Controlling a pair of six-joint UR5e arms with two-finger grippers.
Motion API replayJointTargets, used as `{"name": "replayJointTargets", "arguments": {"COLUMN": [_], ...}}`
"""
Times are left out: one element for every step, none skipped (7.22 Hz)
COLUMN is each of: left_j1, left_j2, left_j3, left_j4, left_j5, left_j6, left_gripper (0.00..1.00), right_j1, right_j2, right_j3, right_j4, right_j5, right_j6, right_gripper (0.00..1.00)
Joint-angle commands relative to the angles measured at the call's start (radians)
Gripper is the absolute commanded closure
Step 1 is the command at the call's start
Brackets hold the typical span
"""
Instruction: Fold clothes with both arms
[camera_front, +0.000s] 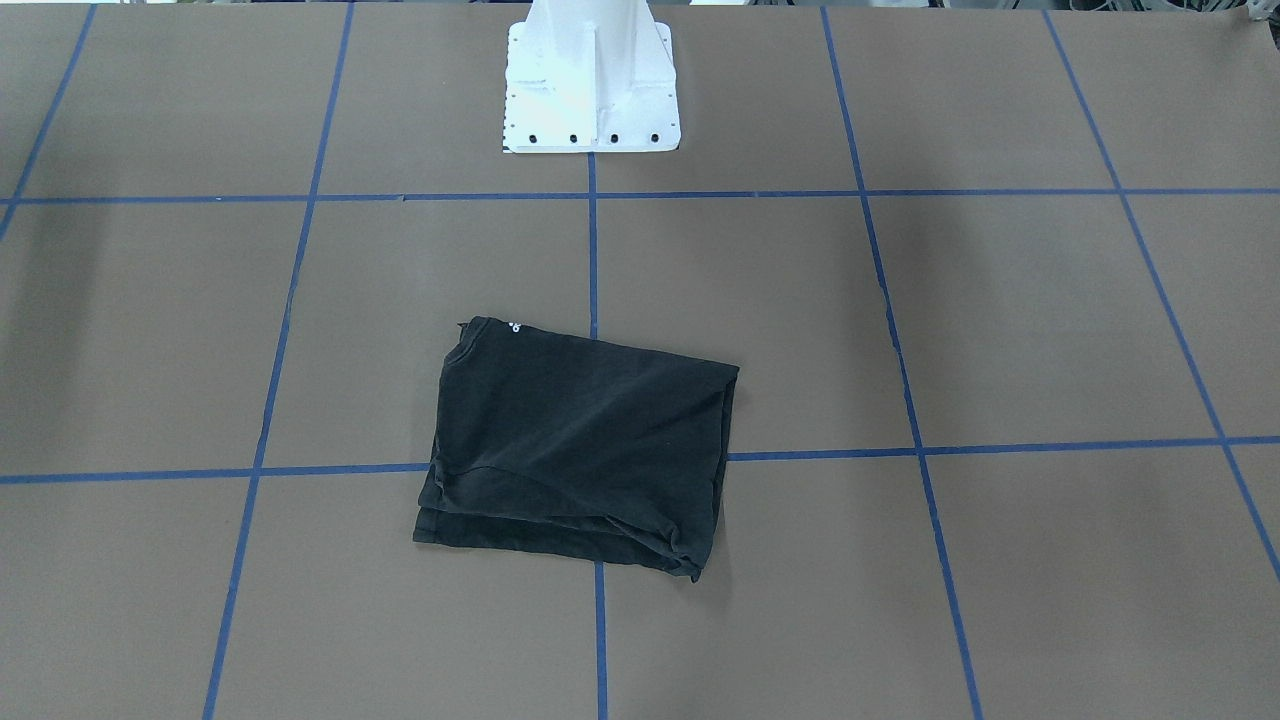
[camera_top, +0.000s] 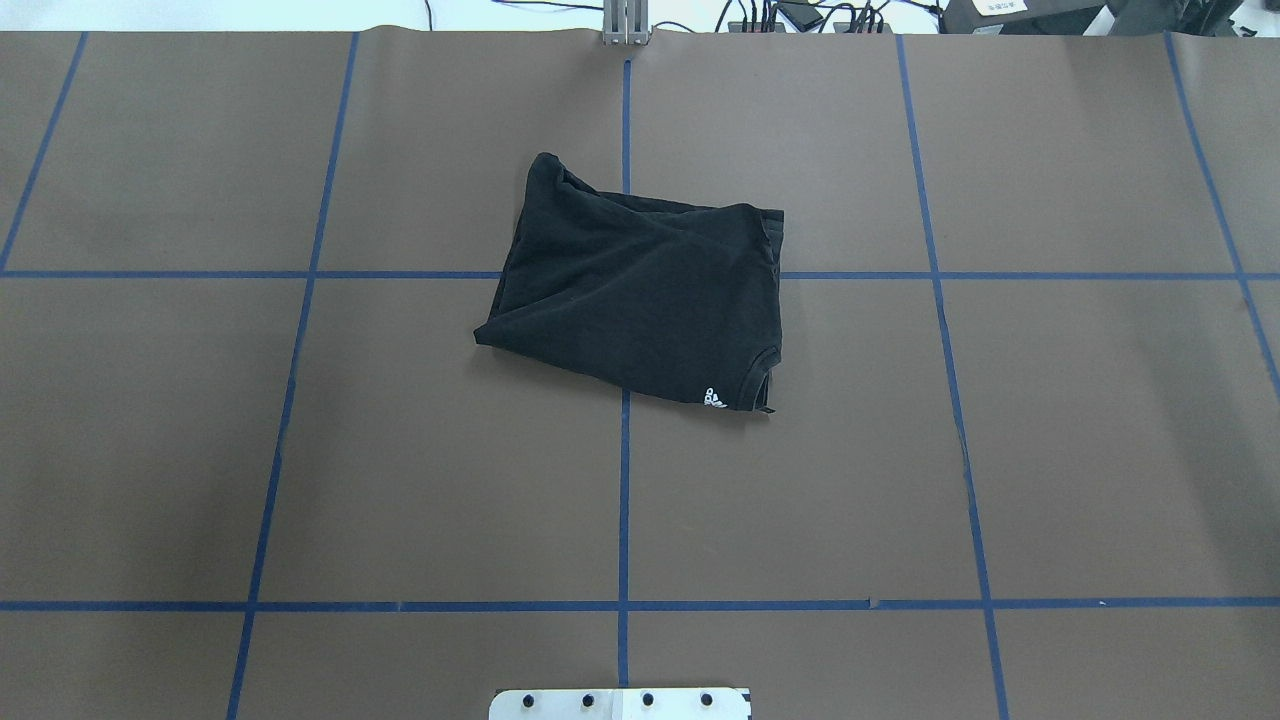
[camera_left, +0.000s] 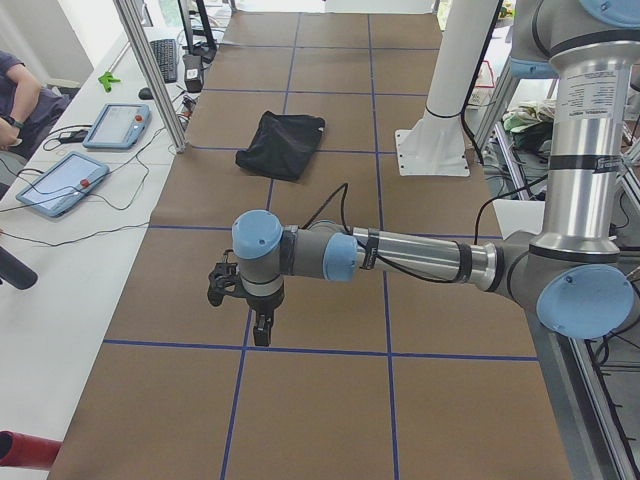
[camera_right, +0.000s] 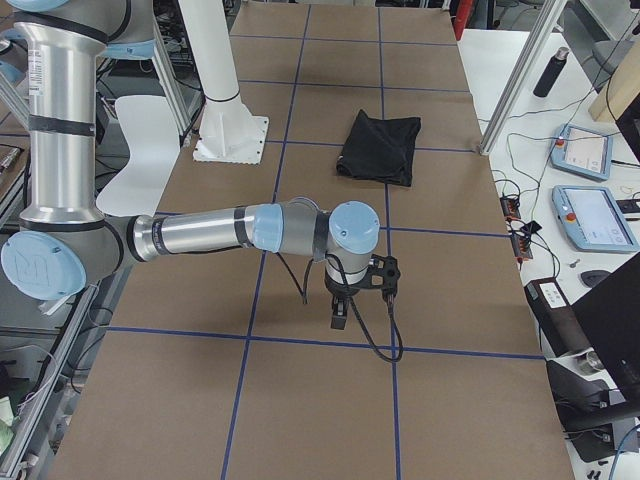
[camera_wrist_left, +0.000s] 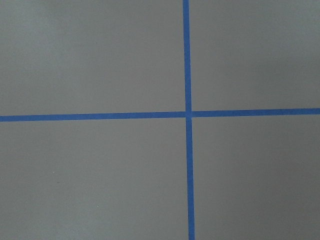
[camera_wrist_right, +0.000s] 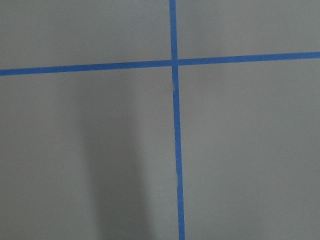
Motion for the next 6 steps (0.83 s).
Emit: {"name": "replayJointTargets", "arguments": {"left_j1": [0.000, 0.000, 0.000, 0.000, 0.000, 0.000], "left_j2": [-0.001, -0.001, -0.001, -0.002, -0.002, -0.002], "left_j3": [0.000, 0.000, 0.002, 0.002, 0.002, 0.002], "left_j4": [0.000, 0.000, -0.001, -0.001, -0.001, -0.001], "left_j5": [0.000, 0.000, 0.000, 0.000, 0.000, 0.000], "left_j6": [-0.001, -0.001, -0.001, -0.001, -0.001, -0.001], "left_gripper": [0.00, 0.00, 0.00, 0.00, 0.00, 0.00], "right_j1": [0.000, 0.000, 0.000, 0.000, 0.000, 0.001], "right_j2": [0.002, 0.000, 0.000, 0.000, -0.002, -0.002], "right_j3": [0.000, 0.000, 0.000, 0.000, -0.003, -0.032], "right_j4": [0.000, 0.000, 0.000, 0.000, 0.000, 0.000], "right_j5": [0.000, 0.002, 0.002, 0.002, 0.000, 0.000], "right_j6": [0.000, 0.001, 0.000, 0.000, -0.003, -0.006], "right_gripper": [0.00, 0.00, 0.00, 0.00, 0.00, 0.00]}}
